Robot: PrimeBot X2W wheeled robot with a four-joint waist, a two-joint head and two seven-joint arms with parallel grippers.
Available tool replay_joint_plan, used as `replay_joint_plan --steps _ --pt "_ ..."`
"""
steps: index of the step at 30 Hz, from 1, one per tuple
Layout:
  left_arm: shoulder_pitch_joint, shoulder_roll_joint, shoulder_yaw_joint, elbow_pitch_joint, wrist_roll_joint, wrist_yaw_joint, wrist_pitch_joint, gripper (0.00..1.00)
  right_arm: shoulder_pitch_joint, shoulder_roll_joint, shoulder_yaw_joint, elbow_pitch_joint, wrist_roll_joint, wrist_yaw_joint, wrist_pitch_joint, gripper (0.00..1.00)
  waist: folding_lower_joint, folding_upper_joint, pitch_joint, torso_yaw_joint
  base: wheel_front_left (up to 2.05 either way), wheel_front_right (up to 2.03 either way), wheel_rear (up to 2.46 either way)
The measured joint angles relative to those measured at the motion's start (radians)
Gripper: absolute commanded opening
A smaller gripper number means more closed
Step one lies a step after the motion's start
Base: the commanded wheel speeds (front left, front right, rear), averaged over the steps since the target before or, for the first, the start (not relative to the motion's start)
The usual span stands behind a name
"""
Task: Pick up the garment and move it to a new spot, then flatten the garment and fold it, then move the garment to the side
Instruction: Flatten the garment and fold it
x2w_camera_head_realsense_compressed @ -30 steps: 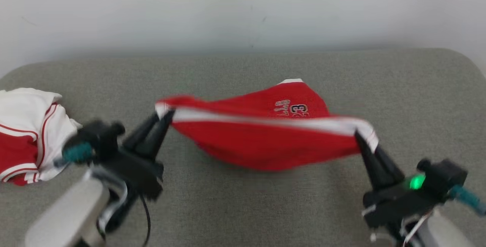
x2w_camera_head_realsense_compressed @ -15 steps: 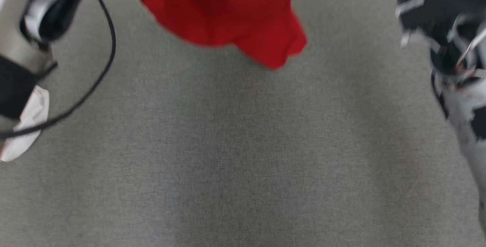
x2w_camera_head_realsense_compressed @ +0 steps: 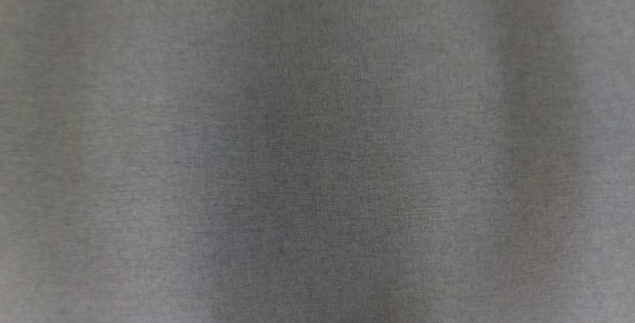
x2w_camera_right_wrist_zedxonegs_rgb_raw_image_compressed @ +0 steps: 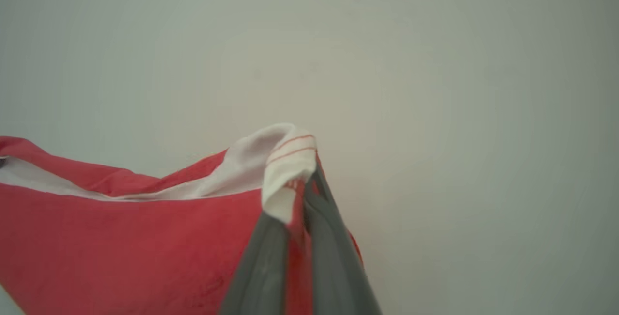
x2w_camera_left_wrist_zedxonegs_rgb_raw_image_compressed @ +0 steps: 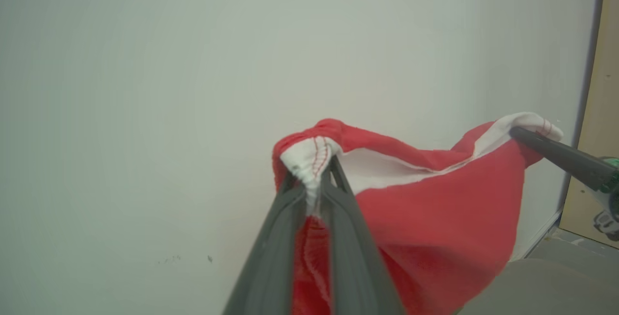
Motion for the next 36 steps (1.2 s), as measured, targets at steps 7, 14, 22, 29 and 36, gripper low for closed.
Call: replay_joint_plan --steps 7,14,22,29,36 --pt "-0.070 0.009 -0.048 0.054 -0.073 0.000 -0.041 0.00 -0.097 -0.023 0.034 0.093 0.037 0.000 -0.033 0.00 -0.0002 -0.0001 0.069 -0.017 0.00 0.00 0.00" --pt "-0.045 0.019 -0.121 0.047 -0.132 0.000 -0.103 0.00 -0.075 -0.059 0.096 0.114 0.087 0.000 -0.080 0.00 -0.0002 -0.0001 0.089 -0.019 0.00 0.00 0.00" --pt "0.128 0.036 -0.144 0.003 -0.198 0.000 -0.182 0.00 0.109 -0.121 0.177 0.036 0.160 0.000 -0.147 0.00 -0.0004 -0.0002 0.039 -0.008 0.00 0.00 0.00" --pt "0.415 0.050 -0.046 -0.102 -0.192 0.016 -0.195 0.00 0.390 -0.201 0.219 -0.099 0.217 0.000 -0.186 0.00 -0.0006 -0.0003 -0.042 -0.001 0.00 0.00 0.00" --pt "0.808 0.028 0.086 -0.292 -0.110 0.074 -0.195 0.00 0.745 -0.260 0.178 -0.228 0.244 0.001 -0.206 0.00 -0.0007 -0.0004 -0.132 0.014 0.00 0.00 0.00"
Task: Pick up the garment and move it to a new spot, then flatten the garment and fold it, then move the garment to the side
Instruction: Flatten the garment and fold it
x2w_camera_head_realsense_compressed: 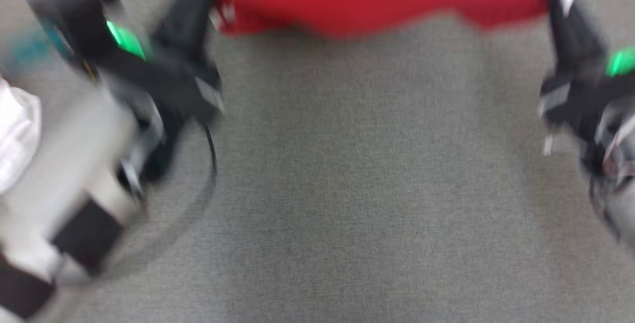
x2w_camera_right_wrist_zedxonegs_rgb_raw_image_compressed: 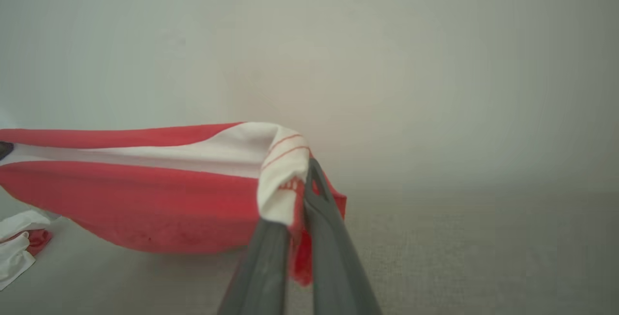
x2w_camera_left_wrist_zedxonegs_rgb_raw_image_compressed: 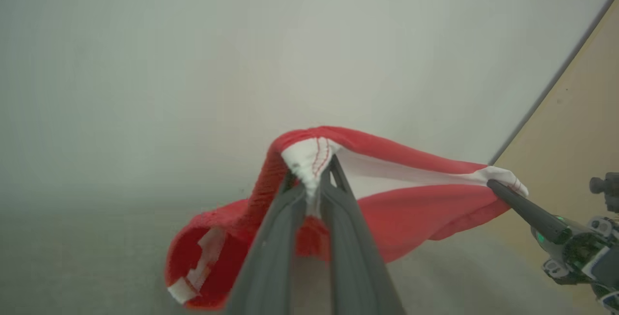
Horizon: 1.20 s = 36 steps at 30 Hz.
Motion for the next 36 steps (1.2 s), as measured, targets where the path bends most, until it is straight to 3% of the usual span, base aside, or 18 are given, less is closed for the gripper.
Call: replay_joint_plan --steps 1,5,12,15,25,36 --pt "0.103 -0.004 0.013 -0.047 0.036 0.017 0.000 0.00 0.106 -0.003 -0.021 -0.031 -0.001 0.000 -0.001 0.00 0.0000 0.0000 -0.026 0.005 0.00 0.00 0.00" --pt "0.296 -0.023 0.071 -0.140 0.076 0.049 0.000 0.00 0.291 0.008 -0.070 -0.089 -0.006 0.000 -0.004 0.00 -0.0001 -0.0001 -0.075 0.014 0.00 0.00 0.00" --pt "0.618 -0.061 0.096 -0.223 0.177 0.064 -0.001 0.00 0.576 0.052 -0.154 -0.141 -0.058 0.000 -0.005 0.00 -0.0001 -0.0002 -0.158 0.021 0.00 0.00 0.00" --pt "0.696 -0.070 0.101 -0.219 0.198 0.057 -0.001 0.00 0.644 0.057 -0.170 -0.153 -0.072 0.000 -0.003 0.00 -0.0001 -0.0001 -0.180 0.021 0.00 0.00 0.00" --pt "0.955 -0.118 0.172 -0.169 0.443 -0.006 -0.001 0.00 0.925 0.081 -0.218 -0.210 -0.180 0.000 0.054 0.00 0.0001 -0.0002 -0.285 0.030 0.00 0.00 0.00" --pt "1.121 -0.145 0.333 -0.151 0.551 -0.067 -0.001 0.00 1.109 0.135 -0.261 -0.295 -0.183 0.001 0.118 0.00 0.0001 0.0000 -0.344 0.047 0.00 0.00 0.00"
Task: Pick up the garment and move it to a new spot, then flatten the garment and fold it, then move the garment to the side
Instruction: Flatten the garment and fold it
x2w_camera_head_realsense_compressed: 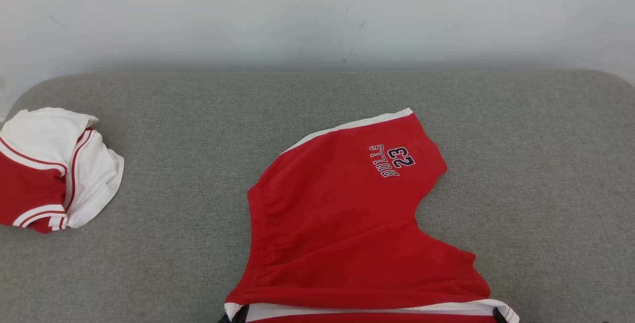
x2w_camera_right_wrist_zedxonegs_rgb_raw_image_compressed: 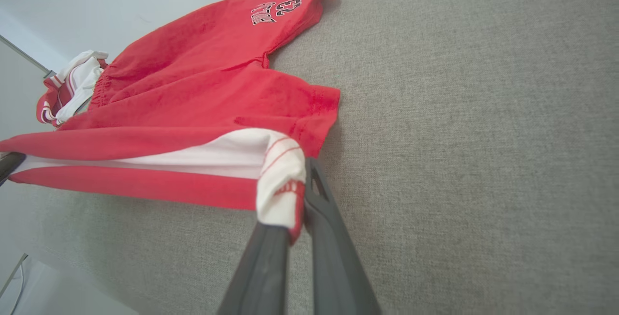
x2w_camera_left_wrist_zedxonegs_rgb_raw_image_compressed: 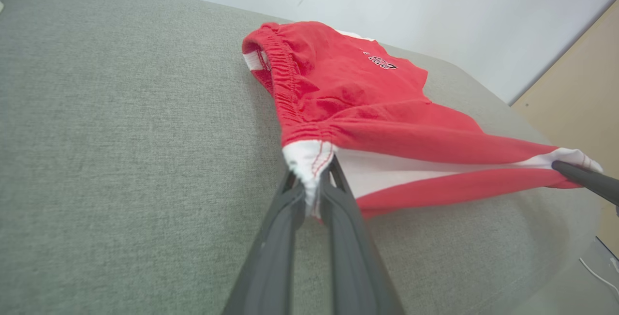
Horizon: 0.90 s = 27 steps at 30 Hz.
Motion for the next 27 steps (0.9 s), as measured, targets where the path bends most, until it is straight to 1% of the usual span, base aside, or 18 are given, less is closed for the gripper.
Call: replay_joint_plan --steps 6,9,13,21,27 --pt "0.010 -0.046 0.004 -0.012 0.040 -0.005 0.000 0.00 -0.009 0.010 -0.019 -0.029 0.007 -0.001 0.027 0.00 0.0001 0.0001 -0.002 -0.007 0.00 0.00 0.00" --pt "-0.005 -0.055 -0.004 -0.029 0.044 -0.006 0.000 0.00 -0.046 -0.003 -0.039 -0.041 0.033 -0.001 0.042 0.00 0.0002 0.0001 -0.004 -0.007 0.00 0.00 0.00" --pt "-0.053 -0.057 0.001 -0.042 0.036 -0.007 0.000 0.00 -0.119 -0.039 -0.049 -0.052 0.066 -0.001 0.069 0.00 0.0002 0.0001 0.000 -0.003 0.00 0.00 0.00" --pt "-0.211 -0.043 -0.002 -0.028 -0.022 -0.007 0.000 0.00 -0.331 -0.104 -0.022 -0.028 0.155 -0.001 0.166 0.00 0.0002 0.0001 0.047 0.011 0.00 0.00 0.00" --pt "-0.366 -0.019 -0.049 0.035 -0.089 -0.007 0.000 0.00 -0.530 -0.140 0.021 0.050 0.209 -0.001 0.230 0.00 0.0003 0.0002 0.106 0.028 0.00 0.00 0.00"
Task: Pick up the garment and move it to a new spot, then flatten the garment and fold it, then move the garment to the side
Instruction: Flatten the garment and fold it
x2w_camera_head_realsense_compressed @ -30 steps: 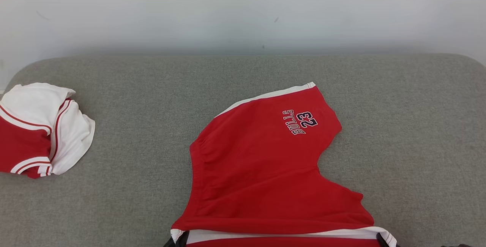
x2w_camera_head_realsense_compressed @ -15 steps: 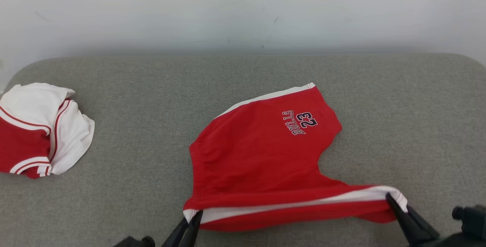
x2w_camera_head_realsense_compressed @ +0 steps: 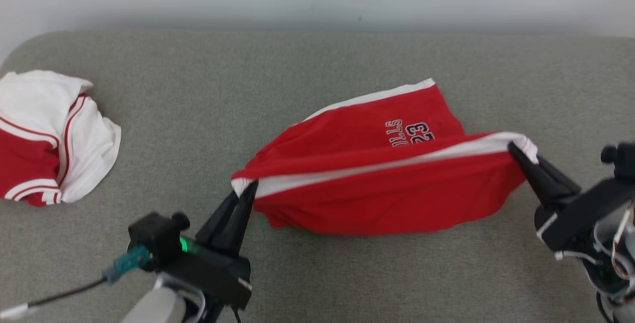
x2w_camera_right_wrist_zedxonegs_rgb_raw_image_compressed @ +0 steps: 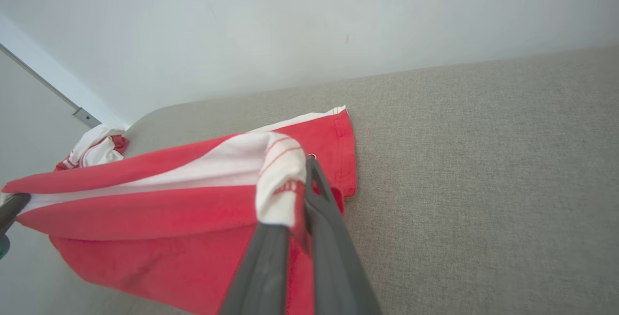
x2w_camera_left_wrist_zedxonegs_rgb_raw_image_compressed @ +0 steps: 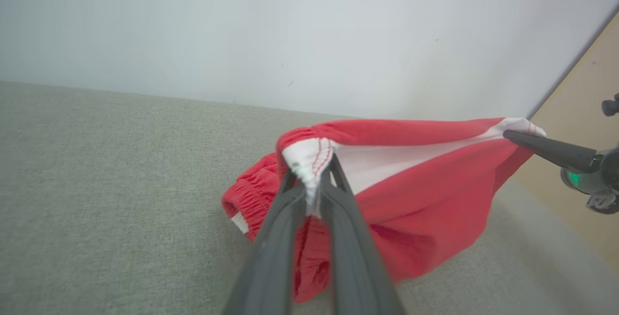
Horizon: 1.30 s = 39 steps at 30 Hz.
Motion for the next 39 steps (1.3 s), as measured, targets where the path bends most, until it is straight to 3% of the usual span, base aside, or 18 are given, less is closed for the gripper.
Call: replay_joint_plan --steps 6,19,31,32,33,39 --pt "-0.165 0.000 -0.053 0.111 -0.092 0.000 0.008 0.00 -0.186 -0.010 0.081 0.114 0.006 0.000 0.034 0.00 0.0001 0.0000 0.064 0.025 0.00 0.00 0.00" --pt "-0.413 -0.059 -0.157 0.326 -0.151 0.000 0.012 0.00 -0.516 0.035 0.245 0.440 -0.061 0.000 0.008 0.00 0.0002 0.0001 0.186 0.090 0.00 0.00 0.00" --pt "-0.487 -0.096 -0.201 0.393 -0.171 0.000 0.002 0.00 -0.680 0.090 0.334 0.643 -0.095 -0.001 -0.054 0.02 0.0001 0.0001 0.243 0.125 0.00 0.00 0.00" --pt "-0.488 -0.097 -0.204 0.397 -0.172 0.000 0.002 0.17 -0.684 0.092 0.340 0.654 -0.097 -0.001 -0.066 0.38 0.0001 0.0001 0.242 0.124 0.00 0.00 0.00" --pt "-0.488 -0.098 -0.205 0.402 -0.171 0.000 0.002 1.00 -0.689 0.094 0.347 0.663 -0.096 -0.001 -0.073 1.00 0.0001 0.0002 0.239 0.123 0.00 0.00 0.00" --pt "-0.475 -0.099 -0.173 0.403 -0.126 0.001 0.000 1.00 -0.690 0.098 0.393 0.681 -0.066 -0.001 -0.106 1.00 -0.0002 0.0001 0.204 0.112 0.00 0.00 0.00"
